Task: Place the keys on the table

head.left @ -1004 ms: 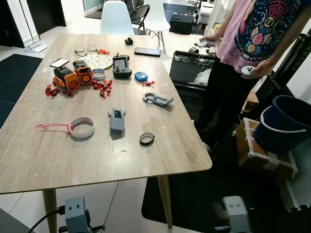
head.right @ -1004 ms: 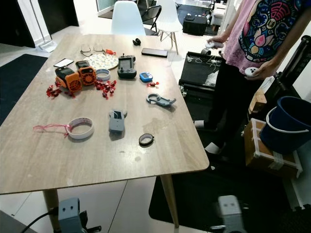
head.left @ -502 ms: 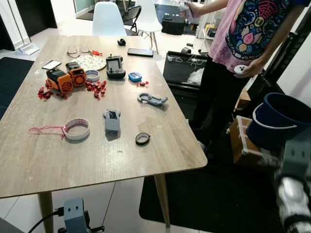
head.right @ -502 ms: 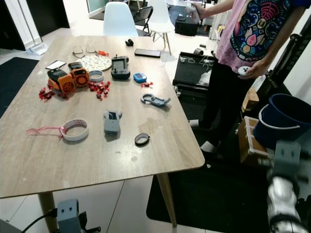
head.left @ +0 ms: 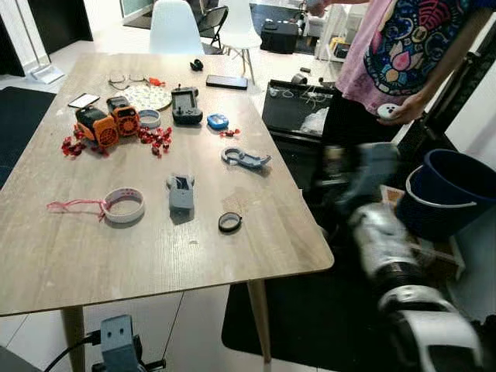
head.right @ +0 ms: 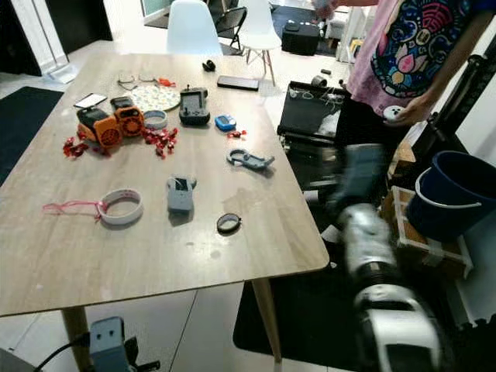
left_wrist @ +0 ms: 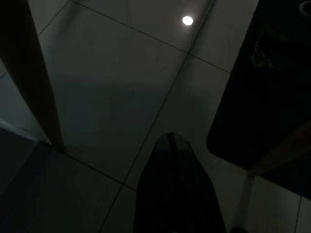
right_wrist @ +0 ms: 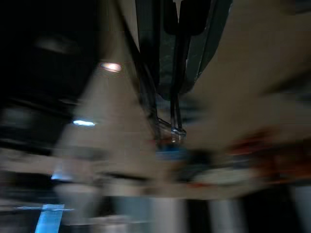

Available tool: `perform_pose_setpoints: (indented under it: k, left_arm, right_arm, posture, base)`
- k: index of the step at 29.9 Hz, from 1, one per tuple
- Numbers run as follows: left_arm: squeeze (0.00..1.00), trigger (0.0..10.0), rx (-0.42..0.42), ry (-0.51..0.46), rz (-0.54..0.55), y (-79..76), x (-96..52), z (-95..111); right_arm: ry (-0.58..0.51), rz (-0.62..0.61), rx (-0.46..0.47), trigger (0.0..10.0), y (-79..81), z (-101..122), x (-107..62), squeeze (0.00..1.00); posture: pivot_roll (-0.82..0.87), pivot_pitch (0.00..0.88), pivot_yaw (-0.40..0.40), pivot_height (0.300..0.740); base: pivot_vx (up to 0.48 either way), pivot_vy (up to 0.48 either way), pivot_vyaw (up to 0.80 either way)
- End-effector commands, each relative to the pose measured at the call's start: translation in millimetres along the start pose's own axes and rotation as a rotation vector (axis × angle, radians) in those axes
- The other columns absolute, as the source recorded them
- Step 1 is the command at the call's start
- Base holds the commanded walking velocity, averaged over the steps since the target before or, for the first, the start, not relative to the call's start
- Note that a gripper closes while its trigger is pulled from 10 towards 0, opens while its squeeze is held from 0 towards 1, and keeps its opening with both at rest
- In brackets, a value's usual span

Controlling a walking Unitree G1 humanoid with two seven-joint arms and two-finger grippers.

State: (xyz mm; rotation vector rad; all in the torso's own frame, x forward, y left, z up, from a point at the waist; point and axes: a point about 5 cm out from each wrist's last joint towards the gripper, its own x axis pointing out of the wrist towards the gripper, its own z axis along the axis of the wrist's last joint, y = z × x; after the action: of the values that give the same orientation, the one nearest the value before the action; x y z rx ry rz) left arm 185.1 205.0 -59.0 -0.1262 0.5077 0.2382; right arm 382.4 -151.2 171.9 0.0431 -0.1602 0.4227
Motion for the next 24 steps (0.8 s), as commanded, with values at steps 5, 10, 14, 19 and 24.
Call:
perform_pose_setpoints:
  k: [5, 10, 14, 19, 24]
  left_arm:
    - [0.0, 10.0, -0.006, 0.025, 0.006, 1.7, -4.0, -7.3]
    - [0.0, 10.0, -0.006, 0.025, 0.006, 2.1, -3.7, -6.8]
    - [0.0, 10.0, -0.007, 0.025, 0.004, 1.2, -3.1, -6.3]
    - [0.0, 10.0, -0.012, 0.024, 0.003, -0.5, -3.2, -6.5]
    - [0.0, 10.0, -0.017, 0.026, 0.007, -0.4, -4.8, -8.6]
  right_arm:
    - [-0.014, 0.282, 0.041, 10.0, 46.7, 2.5, 6.8, 0.0]
    - [0.007, 0.354, 0.023, 10.0, 65.3, -4.0, 10.9, 0.0]
    - [0.078, 0.348, -0.012, 10.0, 74.6, -20.9, 11.8, 0.0]
    - [0.129, 0.408, -0.004, 10.0, 90.0, -29.3, 10.3, 0.0]
    - [0.152, 0.522, -0.004, 10.0, 109.0, -31.6, 6.9, 0.0]
  posture:
    - [0.06, 0.032, -0.074, 0.74]
    - [0.06, 0.031, -0.073, 0.74]
    - [0.06, 0.038, -0.072, 0.74]
    - [0.07, 0.046, -0.079, 0.74]
    - [0.07, 0.048, -0.082, 0.74]
  base:
    - [0.0, 0.0, 0.0]
    - [0.0, 0.0, 0.0]
    - [0.0, 0.0, 0.0]
    - [0.0, 0.0, 0.0]
    - [0.0, 0.0, 0.0]
